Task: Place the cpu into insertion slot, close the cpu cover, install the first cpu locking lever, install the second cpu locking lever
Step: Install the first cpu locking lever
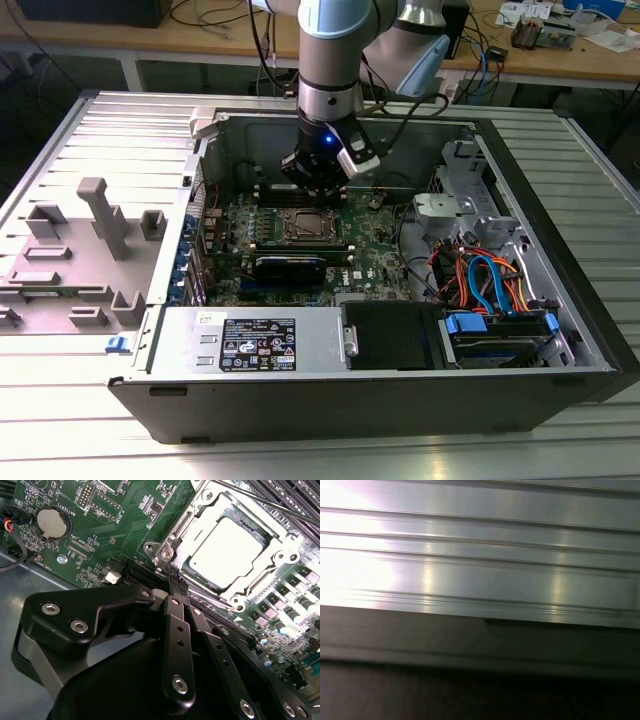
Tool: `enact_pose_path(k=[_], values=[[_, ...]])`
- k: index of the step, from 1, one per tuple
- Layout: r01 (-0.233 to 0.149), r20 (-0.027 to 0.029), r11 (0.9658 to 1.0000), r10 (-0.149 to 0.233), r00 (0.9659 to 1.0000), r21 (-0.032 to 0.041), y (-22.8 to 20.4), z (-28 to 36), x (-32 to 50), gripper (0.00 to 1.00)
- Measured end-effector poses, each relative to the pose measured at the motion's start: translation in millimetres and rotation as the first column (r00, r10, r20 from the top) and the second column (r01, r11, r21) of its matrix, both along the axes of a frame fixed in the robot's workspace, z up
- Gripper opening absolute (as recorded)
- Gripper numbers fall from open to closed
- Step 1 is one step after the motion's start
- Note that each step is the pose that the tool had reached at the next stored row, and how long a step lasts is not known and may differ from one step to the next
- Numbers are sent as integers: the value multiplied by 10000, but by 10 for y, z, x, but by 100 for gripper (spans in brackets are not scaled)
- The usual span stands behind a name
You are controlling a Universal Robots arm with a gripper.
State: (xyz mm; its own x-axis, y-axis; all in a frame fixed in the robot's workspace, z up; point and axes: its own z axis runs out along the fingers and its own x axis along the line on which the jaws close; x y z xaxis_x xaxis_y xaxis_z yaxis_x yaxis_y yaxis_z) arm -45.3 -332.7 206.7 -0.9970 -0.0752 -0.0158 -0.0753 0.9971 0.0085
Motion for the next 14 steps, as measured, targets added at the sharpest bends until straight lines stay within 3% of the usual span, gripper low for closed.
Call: enact_pose_path(k=[14], values=[[0, -23, 10000, 0, 10000, 0, -39, -25, 18, 11]])
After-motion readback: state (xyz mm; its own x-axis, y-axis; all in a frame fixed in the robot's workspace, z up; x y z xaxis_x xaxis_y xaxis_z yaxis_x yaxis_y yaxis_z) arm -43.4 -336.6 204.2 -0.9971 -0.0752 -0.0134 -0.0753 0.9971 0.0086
